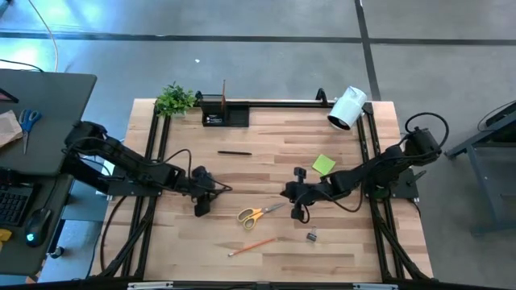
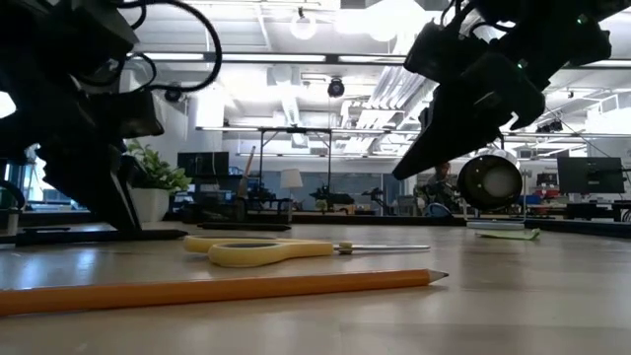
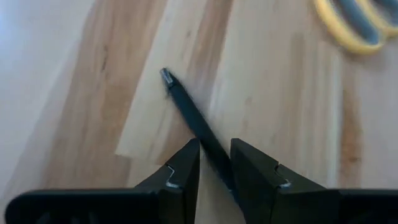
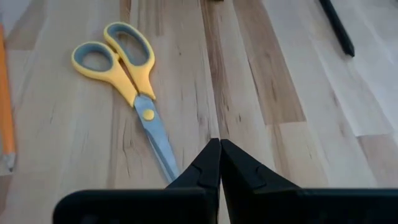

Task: Pick and place office supplies into organizer
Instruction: Put the bottom black pen into the top left section of the desk organizer

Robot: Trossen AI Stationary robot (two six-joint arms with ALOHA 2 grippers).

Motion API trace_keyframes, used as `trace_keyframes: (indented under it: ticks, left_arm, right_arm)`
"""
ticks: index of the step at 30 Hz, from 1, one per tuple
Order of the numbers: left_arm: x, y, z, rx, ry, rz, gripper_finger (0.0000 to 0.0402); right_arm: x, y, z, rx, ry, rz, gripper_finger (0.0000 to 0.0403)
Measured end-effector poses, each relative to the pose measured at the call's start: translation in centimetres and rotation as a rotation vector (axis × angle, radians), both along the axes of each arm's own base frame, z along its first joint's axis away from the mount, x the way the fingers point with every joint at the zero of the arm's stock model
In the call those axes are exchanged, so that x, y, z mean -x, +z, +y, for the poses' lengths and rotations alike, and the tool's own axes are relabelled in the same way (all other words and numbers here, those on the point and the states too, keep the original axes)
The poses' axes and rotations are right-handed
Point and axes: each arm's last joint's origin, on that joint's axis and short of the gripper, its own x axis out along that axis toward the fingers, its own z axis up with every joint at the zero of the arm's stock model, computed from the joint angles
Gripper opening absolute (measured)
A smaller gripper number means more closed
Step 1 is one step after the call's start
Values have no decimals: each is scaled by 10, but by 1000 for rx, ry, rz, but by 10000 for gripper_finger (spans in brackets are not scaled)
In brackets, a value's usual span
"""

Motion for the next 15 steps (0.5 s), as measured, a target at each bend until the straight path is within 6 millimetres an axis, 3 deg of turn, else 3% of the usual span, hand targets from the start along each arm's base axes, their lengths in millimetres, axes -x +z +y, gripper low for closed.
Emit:
trace_keyframes:
  ticks: [10, 15]
  left_arm:
    - [-5, -12, 1, -64, 51, 35, 81]
    - [-10, -10, 1, -160, -29, -18, 79]
  right_arm:
    - [-3, 4, 0, 48, 14, -46, 2]
    - [-5, 6, -3, 79, -9, -77, 2]
